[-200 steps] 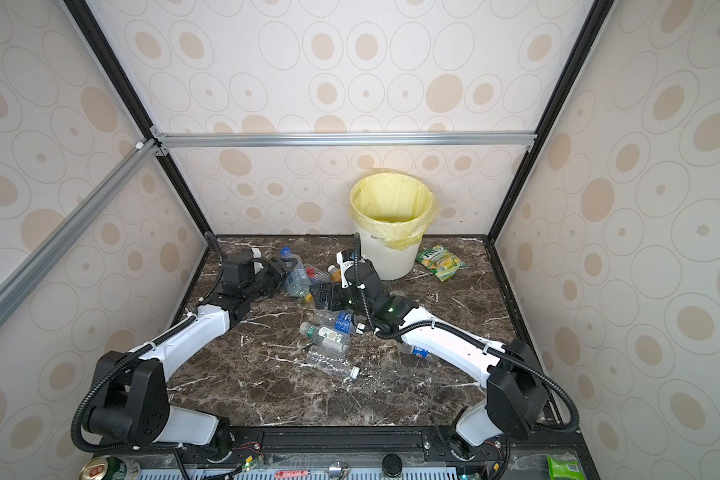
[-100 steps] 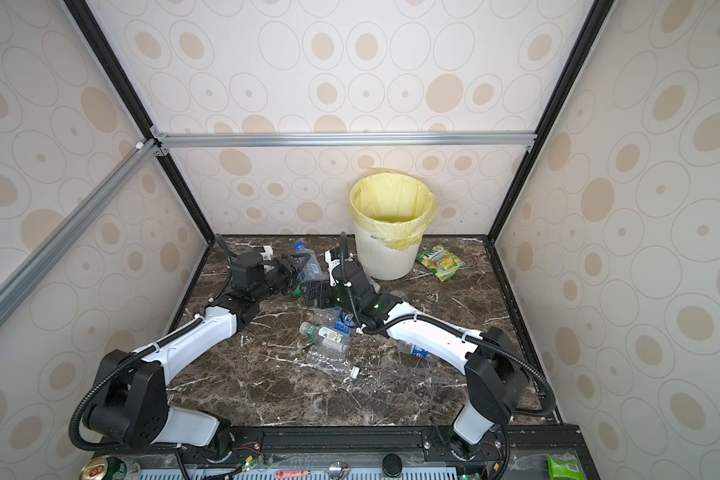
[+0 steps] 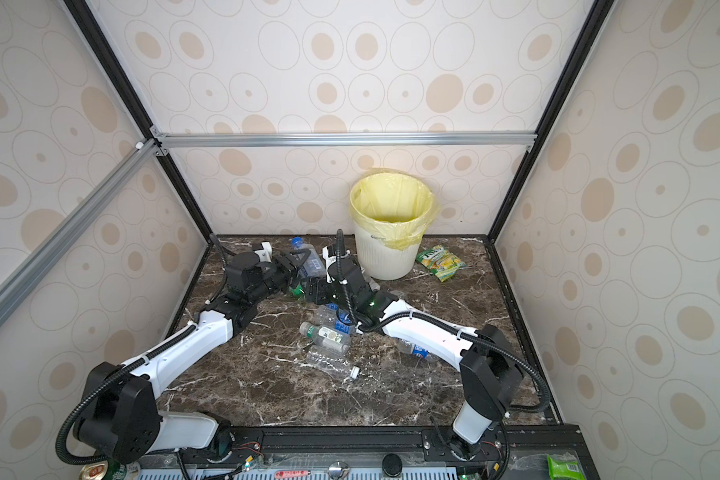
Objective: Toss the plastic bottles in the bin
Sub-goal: 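Close the right gripper on the blue-capped bottle, open the left gripper, then raise the blue-capped bottle over the bin with the right gripper and release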
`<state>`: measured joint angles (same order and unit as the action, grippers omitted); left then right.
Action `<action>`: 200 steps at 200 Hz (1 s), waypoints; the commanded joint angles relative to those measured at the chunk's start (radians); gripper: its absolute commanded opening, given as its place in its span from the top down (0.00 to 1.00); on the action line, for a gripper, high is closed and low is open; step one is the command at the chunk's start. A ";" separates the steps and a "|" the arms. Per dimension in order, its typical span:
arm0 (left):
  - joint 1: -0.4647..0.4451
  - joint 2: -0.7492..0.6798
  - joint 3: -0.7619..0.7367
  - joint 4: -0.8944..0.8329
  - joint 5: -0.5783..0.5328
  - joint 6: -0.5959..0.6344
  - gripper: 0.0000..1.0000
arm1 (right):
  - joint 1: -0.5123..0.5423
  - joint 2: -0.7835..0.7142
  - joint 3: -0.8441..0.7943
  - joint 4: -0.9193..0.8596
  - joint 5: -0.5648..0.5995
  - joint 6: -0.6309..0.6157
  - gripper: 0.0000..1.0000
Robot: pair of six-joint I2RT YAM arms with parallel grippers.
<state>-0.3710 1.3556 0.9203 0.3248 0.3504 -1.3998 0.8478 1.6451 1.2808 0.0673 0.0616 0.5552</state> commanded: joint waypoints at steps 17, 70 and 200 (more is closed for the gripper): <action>-0.014 -0.046 0.009 0.042 0.002 -0.026 0.41 | 0.001 0.012 0.056 -0.010 0.030 -0.033 0.25; -0.014 -0.061 -0.012 0.035 -0.001 -0.013 0.33 | 0.002 -0.004 0.063 -0.046 0.058 -0.067 0.43; 0.015 -0.136 0.140 -0.112 -0.008 0.199 0.01 | -0.099 -0.063 0.261 -0.379 0.168 -0.194 0.47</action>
<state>-0.3462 1.2541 0.9897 0.2508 0.3553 -1.2846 0.7883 1.6249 1.4738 -0.2211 0.1902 0.4015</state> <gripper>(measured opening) 0.991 0.576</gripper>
